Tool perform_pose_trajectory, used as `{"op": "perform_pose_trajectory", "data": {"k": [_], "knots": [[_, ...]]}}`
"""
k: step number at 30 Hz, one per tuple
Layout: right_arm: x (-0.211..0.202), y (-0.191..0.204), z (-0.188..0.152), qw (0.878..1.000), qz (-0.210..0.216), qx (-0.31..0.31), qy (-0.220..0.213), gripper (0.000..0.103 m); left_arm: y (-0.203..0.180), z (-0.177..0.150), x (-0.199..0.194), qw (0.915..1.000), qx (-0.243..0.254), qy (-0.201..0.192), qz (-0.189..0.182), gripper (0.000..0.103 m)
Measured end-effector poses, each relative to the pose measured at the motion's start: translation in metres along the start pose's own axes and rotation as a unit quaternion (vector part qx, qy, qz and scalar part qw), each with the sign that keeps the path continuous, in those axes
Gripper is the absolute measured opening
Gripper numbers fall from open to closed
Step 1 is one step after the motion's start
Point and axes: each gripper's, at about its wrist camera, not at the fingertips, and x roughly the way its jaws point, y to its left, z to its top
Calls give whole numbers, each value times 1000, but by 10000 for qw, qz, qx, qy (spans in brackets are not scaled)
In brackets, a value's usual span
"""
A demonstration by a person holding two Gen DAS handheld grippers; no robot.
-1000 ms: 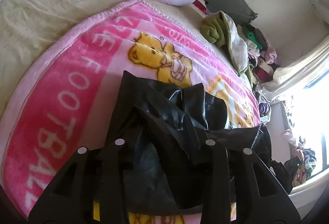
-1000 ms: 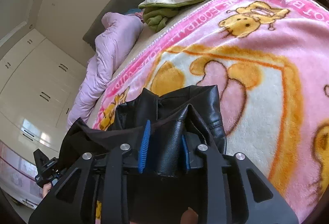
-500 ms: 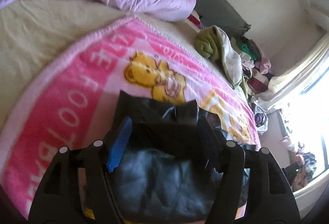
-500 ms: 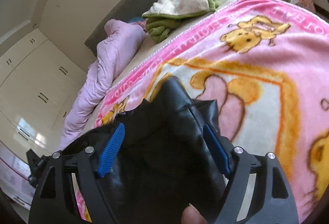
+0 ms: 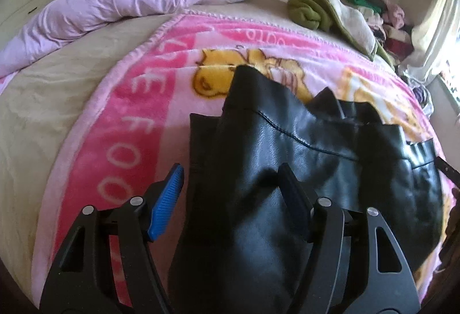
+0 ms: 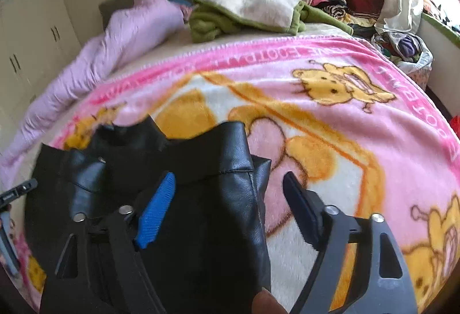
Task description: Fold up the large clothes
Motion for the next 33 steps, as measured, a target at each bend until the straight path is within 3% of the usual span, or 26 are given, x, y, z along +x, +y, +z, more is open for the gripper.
{"op": "perform_pose_trajectory", "data": {"k": [1,2,3,5,9,14,23,33], "knots": [[5,0,-1,10000,-33,-54,45,51,-1,0,2,10000,-4,19,-55,30],[10,-1,-3,9999,-33,-94,41,29,-1,-1,3,10000,-17,16,-23,27],[12,-1,-4,9999,-52,-104,19,24,-2,-1,2,10000,-5,-31,28,18],[5,-3,-4,9999,-48,-39,-143,13,-2,0,-8,9997,-18,-221,-62,11],[-29,-2,10,9974,301,66,-647,11,-6,9,-39,9966,-84,-784,-254,7],[-32,4,31,9957,228,-52,-891,11,-9,22,-36,9950,-214,-961,-158,6],[38,-8,16,9995,-164,178,-201,12,-10,16,12,9983,-141,-562,108,8],[62,-11,8,9988,-388,201,206,19,-4,8,32,9990,-179,-364,190,15]]}}
